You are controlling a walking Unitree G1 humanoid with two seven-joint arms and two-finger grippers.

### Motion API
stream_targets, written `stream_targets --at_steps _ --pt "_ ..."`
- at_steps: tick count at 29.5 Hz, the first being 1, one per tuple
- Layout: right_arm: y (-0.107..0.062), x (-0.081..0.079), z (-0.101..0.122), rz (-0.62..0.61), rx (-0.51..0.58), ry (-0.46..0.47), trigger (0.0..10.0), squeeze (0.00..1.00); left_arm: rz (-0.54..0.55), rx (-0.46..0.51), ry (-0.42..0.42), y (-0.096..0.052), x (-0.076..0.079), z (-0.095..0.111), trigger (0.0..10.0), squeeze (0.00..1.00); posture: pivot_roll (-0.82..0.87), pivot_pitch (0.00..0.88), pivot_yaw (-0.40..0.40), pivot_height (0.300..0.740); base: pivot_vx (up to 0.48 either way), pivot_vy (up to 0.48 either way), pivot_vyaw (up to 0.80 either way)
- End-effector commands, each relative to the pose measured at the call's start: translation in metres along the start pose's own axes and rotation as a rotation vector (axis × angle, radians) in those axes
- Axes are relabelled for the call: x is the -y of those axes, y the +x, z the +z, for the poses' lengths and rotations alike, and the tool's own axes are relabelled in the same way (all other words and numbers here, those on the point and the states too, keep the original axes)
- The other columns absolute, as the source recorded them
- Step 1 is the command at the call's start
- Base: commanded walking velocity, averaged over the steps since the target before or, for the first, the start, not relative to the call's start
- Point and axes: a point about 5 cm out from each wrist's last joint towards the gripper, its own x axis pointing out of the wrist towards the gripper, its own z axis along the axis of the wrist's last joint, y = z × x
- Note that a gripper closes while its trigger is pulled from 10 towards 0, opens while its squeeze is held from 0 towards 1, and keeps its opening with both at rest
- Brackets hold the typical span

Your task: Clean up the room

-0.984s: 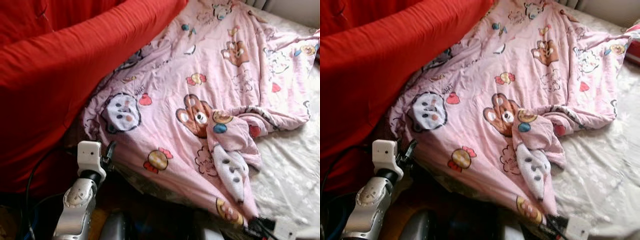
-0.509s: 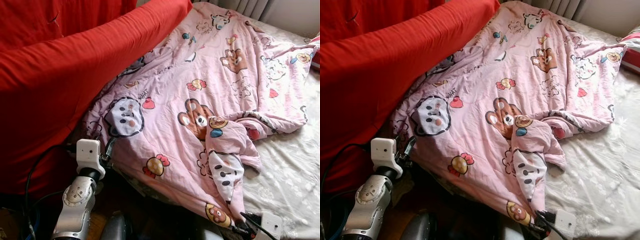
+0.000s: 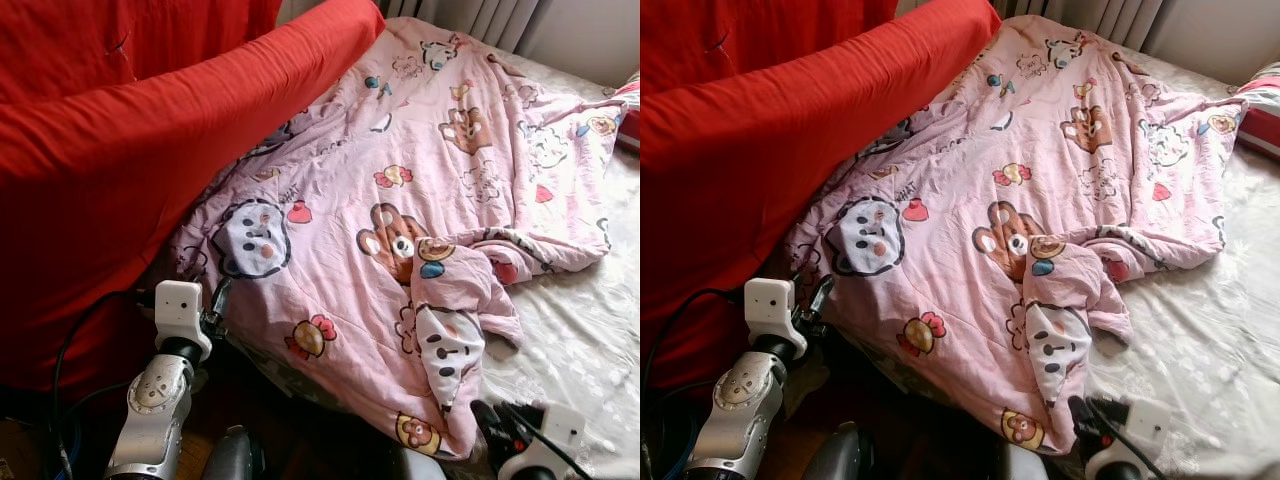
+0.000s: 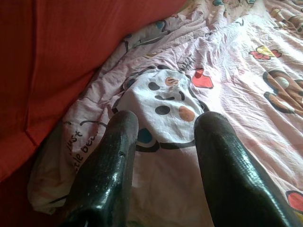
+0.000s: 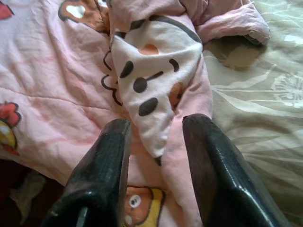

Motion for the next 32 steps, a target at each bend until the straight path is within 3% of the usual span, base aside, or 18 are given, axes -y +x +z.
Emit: stream_targets --at_steps 1,7,8,9,10,12,13,16,18,20,21,22,28,32 --pt "-0.007 0.009 0.003 -0.040 0.029 0.024 10.0 1.00 -0.022 -0.029 0.024 -0.003 0.003 -0.007 10.0 0.00 0.10 0.288 -0.091 0.622 0.000 0.000 0.00" --pt "0.007 0.015 0.019 -0.113 0.140 0.131 10.0 1.00 -0.024 -0.027 0.027 -0.004 0.003 -0.006 10.0 0.00 0.10 0.302 -0.075 0.622 0.000 0.000 0.00" --pt "0.011 0.017 0.020 -0.134 0.142 0.138 10.0 0.87 -0.025 -0.027 0.027 -0.004 0.003 -0.006 10.0 0.00 0.10 0.305 -0.071 0.622 0.000 0.000 0.00" --pt "0.014 0.017 0.020 -0.148 0.142 0.141 10.0 0.87 -0.025 -0.027 0.027 -0.005 0.003 -0.006 10.0 0.00 0.10 0.305 -0.071 0.622 0.000 0.000 0.00" --pt "0.020 0.018 0.019 -0.162 0.139 0.153 10.0 0.00 -0.027 -0.029 0.028 -0.005 0.003 -0.006 10.0 0.00 0.10 0.307 -0.068 0.622 0.000 0.000 0.00" --pt "0.026 0.018 0.018 -0.170 0.133 0.165 10.0 0.00 -0.028 -0.029 0.028 -0.005 0.003 -0.006 10.0 0.00 0.11 0.314 -0.062 0.622 0.000 0.000 0.00" --pt "0.040 0.016 0.016 -0.170 0.129 0.210 10.0 0.00 -0.028 -0.031 0.028 -0.005 0.003 -0.006 10.0 0.00 0.10 0.315 -0.053 0.622 0.000 0.000 0.00" --pt "0.055 0.012 0.014 -0.166 0.117 0.256 10.0 0.00 -0.029 -0.032 0.027 -0.006 0.003 -0.005 10.0 0.00 0.11 0.320 -0.046 0.622 0.000 0.000 0.00" --pt "0.077 0.005 0.011 -0.161 0.094 0.321 10.0 0.00 -0.033 -0.035 0.027 -0.007 0.005 -0.006 10.0 0.00 0.12 0.337 -0.034 0.622 0.000 0.000 0.00" --pt "0.083 0.001 0.010 -0.141 0.085 0.346 10.0 0.00 -0.035 -0.035 0.028 -0.009 0.004 -0.005 10.0 0.00 0.12 0.337 -0.034 0.622 0.000 0.000 0.00" --pt "0.086 -0.001 0.011 -0.143 0.080 0.336 10.0 0.47 -0.035 -0.035 0.028 -0.010 0.004 -0.005 10.0 0.00 0.14 0.345 -0.028 0.622 0.000 0.000 0.00" --pt "0.096 -0.005 0.012 -0.142 0.072 0.339 10.0 1.00 -0.032 -0.040 0.029 -0.013 0.004 -0.006 10.0 0.00 0.15 0.352 -0.025 0.622 0.000 0.000 0.00" --pt "0.107 -0.003 0.022 -0.208 0.093 0.378 10.0 1.00 -0.022 -0.051 0.035 -0.022 0.001 -0.005 10.0 0.00 0.17 0.379 -0.017 0.622 0.000 0.000 0.00" --pt "0.111 0.006 0.043 -0.242 0.190 0.455 10.0 1.00 -0.014 -0.068 0.042 -0.030 -0.002 -0.007 10.0 0.00 0.19 0.396 -0.011 0.622 0.000 0.000 0.00"
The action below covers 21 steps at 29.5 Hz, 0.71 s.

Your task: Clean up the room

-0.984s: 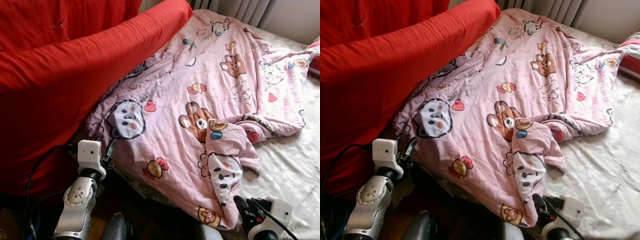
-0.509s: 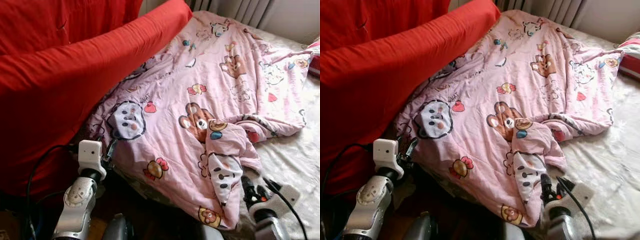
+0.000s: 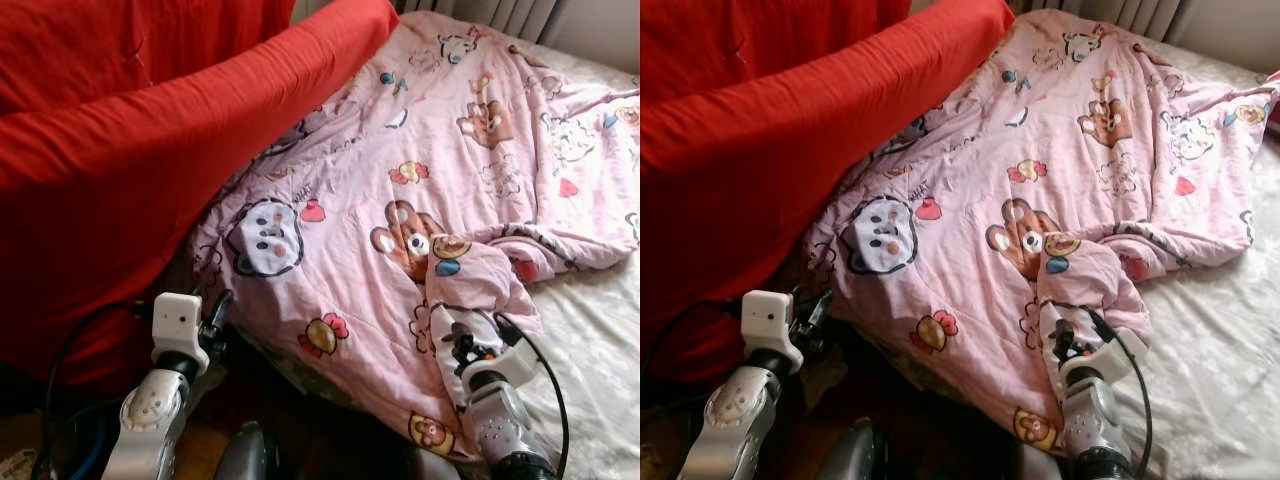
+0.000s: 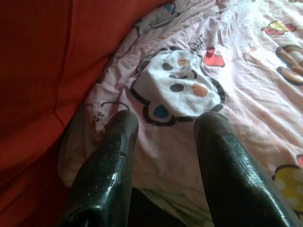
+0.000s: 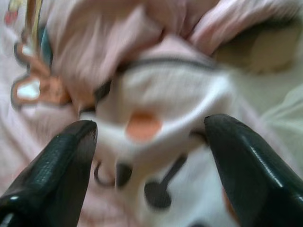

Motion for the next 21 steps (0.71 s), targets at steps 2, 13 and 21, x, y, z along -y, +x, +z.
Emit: stream_targets --at_steps 2,13,21 --pt "0.000 0.013 0.014 -0.047 0.077 0.065 10.0 1.00 0.003 -0.029 0.019 -0.007 -0.001 -0.003 10.0 0.00 0.19 0.398 -0.010 0.622 0.000 0.000 0.00" --pt "-0.006 0.041 0.016 -0.071 0.093 0.200 10.0 0.00 -0.012 -0.042 0.016 -0.008 0.003 -0.001 10.0 0.00 0.18 0.394 0.005 0.622 0.000 0.000 0.00" --pt "-0.020 0.067 -0.013 -0.187 0.012 0.306 10.0 0.00 -0.014 -0.047 0.029 -0.010 -0.002 0.001 10.0 0.00 0.20 0.393 0.022 0.622 0.000 0.000 0.00"
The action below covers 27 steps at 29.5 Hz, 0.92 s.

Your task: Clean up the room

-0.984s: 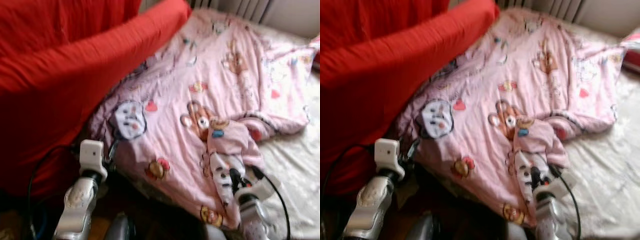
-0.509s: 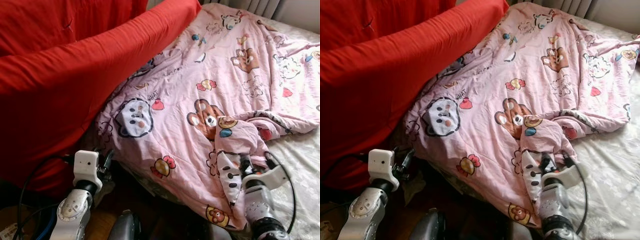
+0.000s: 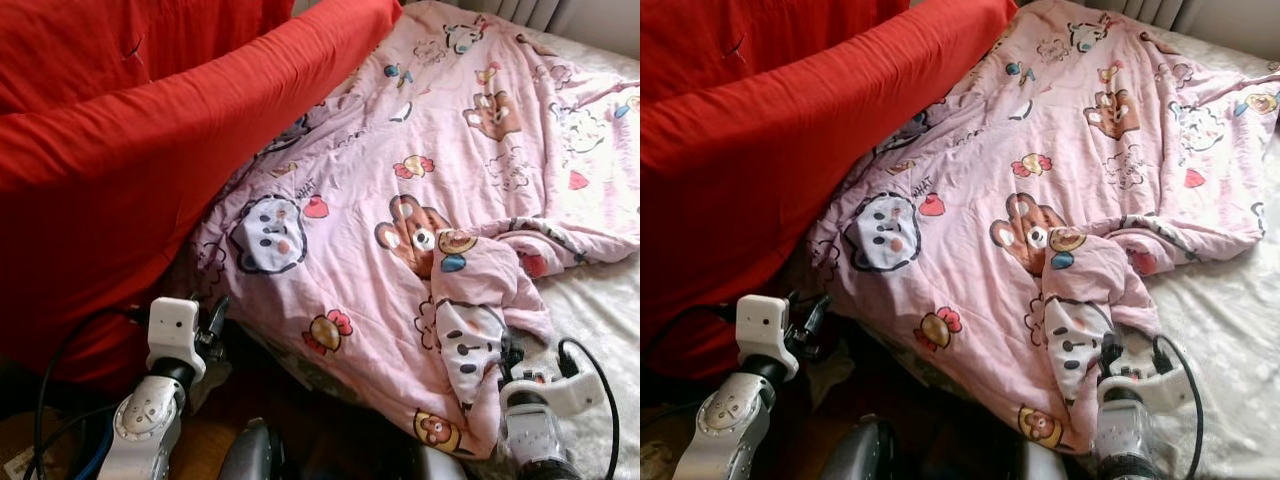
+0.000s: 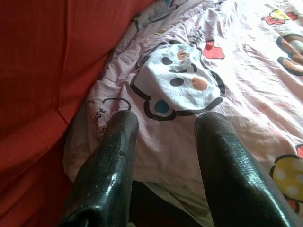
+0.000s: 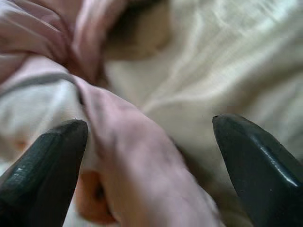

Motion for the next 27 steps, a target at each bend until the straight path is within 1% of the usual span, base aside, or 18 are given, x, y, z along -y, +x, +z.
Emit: stream_targets --at_steps 1,2,4,9,12,17,22,27 --pt "-0.006 0.019 -0.004 -0.065 -0.011 0.029 10.0 0.00 -0.002 -0.034 0.022 -0.006 -0.003 -0.005 10.0 0.00 0.20 0.394 0.023 0.622 0.000 0.000 0.00" --pt "-0.007 0.023 -0.004 -0.077 -0.004 0.056 10.0 0.00 -0.003 -0.035 0.025 -0.006 -0.003 -0.004 10.0 0.00 0.20 0.394 0.024 0.622 0.000 0.000 0.00" --pt "-0.008 0.026 -0.003 -0.085 0.002 0.076 10.0 0.00 -0.004 -0.036 0.026 -0.007 -0.002 -0.004 10.0 0.00 0.20 0.394 0.026 0.622 0.000 0.000 0.00" --pt "-0.009 0.028 -0.004 -0.072 -0.014 0.109 10.0 0.00 -0.009 -0.040 0.028 -0.007 -0.002 -0.004 10.0 0.00 0.21 0.395 0.030 0.622 0.000 0.000 0.00" --pt "-0.009 0.022 -0.012 -0.028 -0.052 0.138 10.0 0.00 -0.027 -0.043 0.053 -0.008 0.000 -0.003 10.0 0.00 0.21 0.397 0.034 0.622 0.000 0.000 0.00" --pt "-0.008 0.009 -0.025 0.053 -0.115 0.151 10.0 0.00 -0.033 -0.044 0.058 -0.008 0.000 -0.003 10.0 0.00 0.21 0.397 0.036 0.622 0.000 0.000 0.00" --pt "-0.008 0.008 -0.026 0.065 -0.122 0.144 10.0 0.00 -0.035 -0.047 0.067 -0.008 0.001 -0.003 10.0 0.00 0.21 0.396 0.037 0.622 0.000 0.000 0.00" --pt "-0.007 0.007 -0.023 0.074 -0.108 0.141 10.0 0.00 -0.036 -0.048 0.068 -0.008 0.002 -0.003 10.0 0.00 0.21 0.395 0.037 0.622 0.000 0.000 0.00"
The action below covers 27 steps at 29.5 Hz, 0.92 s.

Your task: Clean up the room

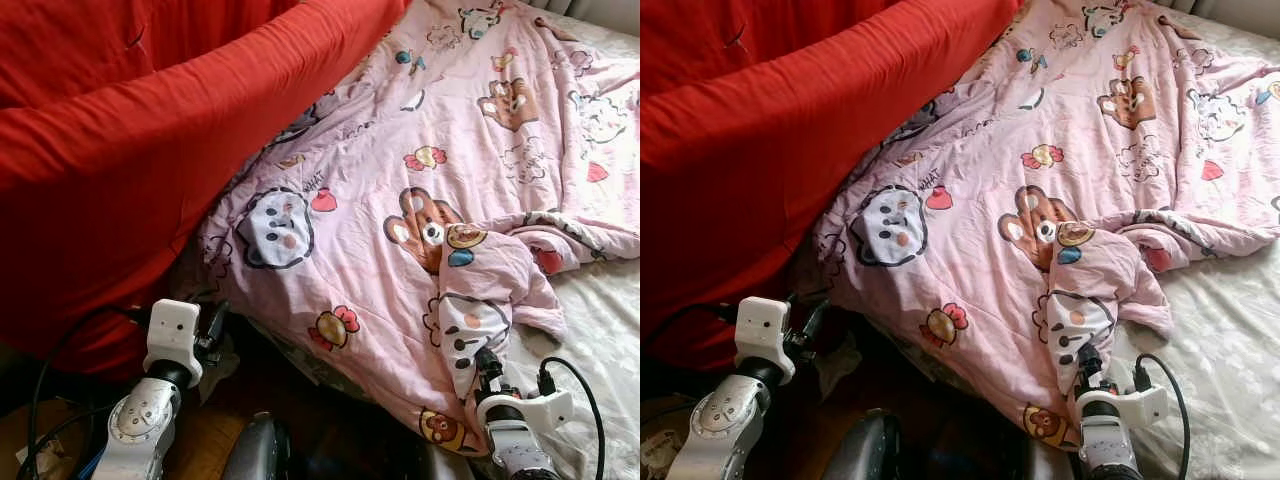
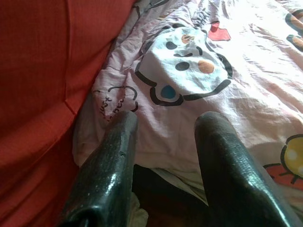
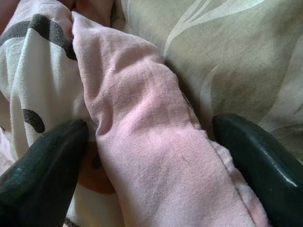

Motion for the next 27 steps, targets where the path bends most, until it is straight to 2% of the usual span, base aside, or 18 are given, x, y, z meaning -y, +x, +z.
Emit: stream_targets --at_steps 1,2,3,4,27 --pt "-0.0051 0.0119 -0.0005 -0.031 -0.005 0.001 10.0 0.00 -0.013 -0.024 0.014 -0.0046 0.0020 -0.0036 10.0 0.00 0.21 0.395 0.037 0.622 0.000 0.000 0.00" --pt "-0.0050 0.0117 -0.0003 -0.029 -0.004 0.001 10.0 0.00 -0.013 -0.024 0.014 -0.0045 0.0021 -0.0036 10.0 0.00 0.21 0.395 0.037 0.622 0.000 0.000 0.00" --pt "-0.0047 0.0108 0.0004 -0.023 0.001 0.001 4.5 0.00 -0.013 -0.024 0.014 -0.0045 0.0022 -0.0036 10.0 0.00 0.21 0.395 0.037 0.622 0.000 0.000 0.00" --pt "-0.0043 0.0096 0.0012 -0.015 0.009 0.002 0.0 0.00 -0.013 -0.025 0.015 -0.0045 0.0022 -0.0036 10.0 0.00 0.21 0.397 0.037 0.622 0.000 0.000 0.00" --pt "-0.0017 0.0044 0.0063 -0.005 0.043 -0.010 0.0 0.00 -0.024 -0.030 0.035 -0.0041 0.0041 -0.0051 10.0 0.00 0.21 0.398 0.038 0.622 0.000 0.000 0.00"
